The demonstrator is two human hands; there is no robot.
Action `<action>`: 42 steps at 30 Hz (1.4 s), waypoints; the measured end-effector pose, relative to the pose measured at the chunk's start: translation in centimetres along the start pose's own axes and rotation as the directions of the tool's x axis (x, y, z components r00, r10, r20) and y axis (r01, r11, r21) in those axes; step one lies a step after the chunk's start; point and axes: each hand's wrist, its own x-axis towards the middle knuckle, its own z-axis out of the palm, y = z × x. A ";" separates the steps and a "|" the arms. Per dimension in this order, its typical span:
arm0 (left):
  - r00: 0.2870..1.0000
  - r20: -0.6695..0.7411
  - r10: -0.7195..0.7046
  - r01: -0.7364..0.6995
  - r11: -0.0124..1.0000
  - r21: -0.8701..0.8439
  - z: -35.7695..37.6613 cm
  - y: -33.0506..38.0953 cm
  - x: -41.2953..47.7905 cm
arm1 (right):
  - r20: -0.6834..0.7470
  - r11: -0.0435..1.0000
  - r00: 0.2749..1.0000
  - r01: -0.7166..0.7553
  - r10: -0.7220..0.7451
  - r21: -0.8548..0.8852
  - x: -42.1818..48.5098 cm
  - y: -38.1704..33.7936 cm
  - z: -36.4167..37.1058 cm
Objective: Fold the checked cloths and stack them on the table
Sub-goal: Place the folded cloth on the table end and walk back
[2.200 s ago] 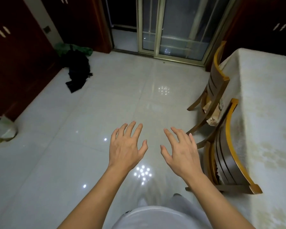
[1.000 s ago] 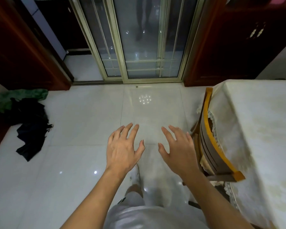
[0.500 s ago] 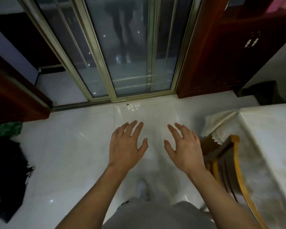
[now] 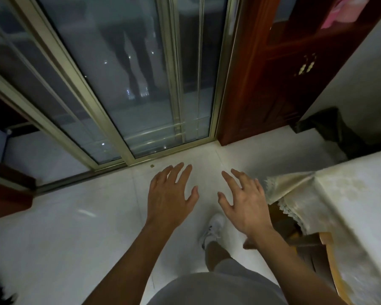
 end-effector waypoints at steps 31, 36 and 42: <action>0.743 0.183 0.643 -0.631 0.765 -0.126 17.2 28.2 50.5 | -0.194 0.743 0.718 -0.656 0.668 0.133 30.0 33.5 -6.5; 0.629 0.191 0.753 -0.735 0.657 -0.167 20.7 35.2 56.6 | -0.210 0.636 0.605 -0.757 0.768 0.148 33.2 39.6 -8.1; 0.506 0.233 0.830 -0.809 0.551 -0.204 25.8 43.4 66.0 | -0.188 0.548 0.519 -0.821 0.834 0.163 39.9 47.9 -10.2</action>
